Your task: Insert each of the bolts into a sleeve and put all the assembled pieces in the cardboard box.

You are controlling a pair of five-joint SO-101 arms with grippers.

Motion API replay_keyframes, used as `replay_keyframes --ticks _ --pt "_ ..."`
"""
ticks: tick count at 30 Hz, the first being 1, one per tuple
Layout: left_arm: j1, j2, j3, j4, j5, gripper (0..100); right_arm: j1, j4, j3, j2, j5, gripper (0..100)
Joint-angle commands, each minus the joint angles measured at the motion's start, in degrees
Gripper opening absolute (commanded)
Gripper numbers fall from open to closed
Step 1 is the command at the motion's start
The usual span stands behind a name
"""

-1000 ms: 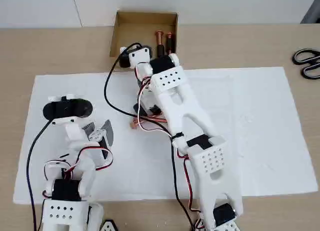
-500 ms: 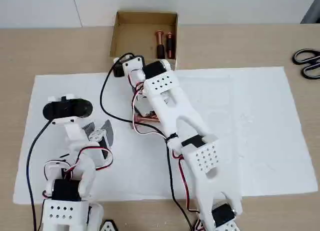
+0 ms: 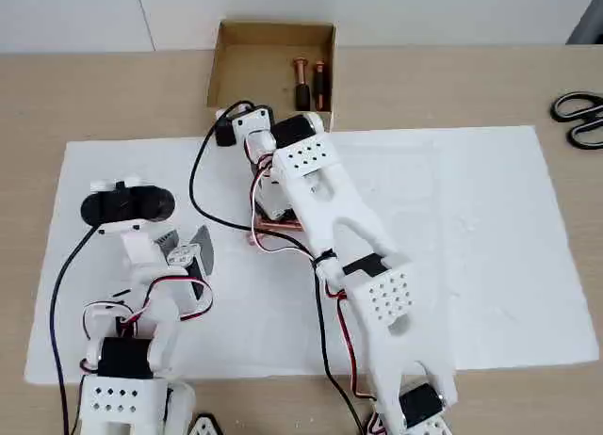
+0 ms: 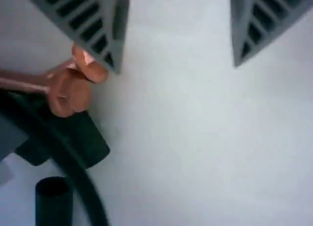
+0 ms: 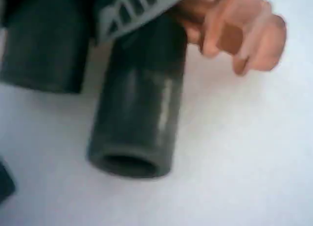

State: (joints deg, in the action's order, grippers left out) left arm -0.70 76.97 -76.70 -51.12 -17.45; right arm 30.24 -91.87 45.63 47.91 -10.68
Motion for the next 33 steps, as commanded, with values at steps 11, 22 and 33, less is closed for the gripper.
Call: replay_keyframes --ticks 11,22,33 --pt "0.18 0.62 0.31 0.26 0.00 14 -5.05 -5.49 15.30 -4.70 -0.79 2.4" --pt "0.18 0.62 0.22 0.00 -0.18 14 -16.66 -5.67 -8.97 -30.81 -0.35 2.8" --pt "6.95 0.62 -13.05 13.80 -0.26 14 -19.91 -0.57 -40.88 -51.74 -0.18 2.8"
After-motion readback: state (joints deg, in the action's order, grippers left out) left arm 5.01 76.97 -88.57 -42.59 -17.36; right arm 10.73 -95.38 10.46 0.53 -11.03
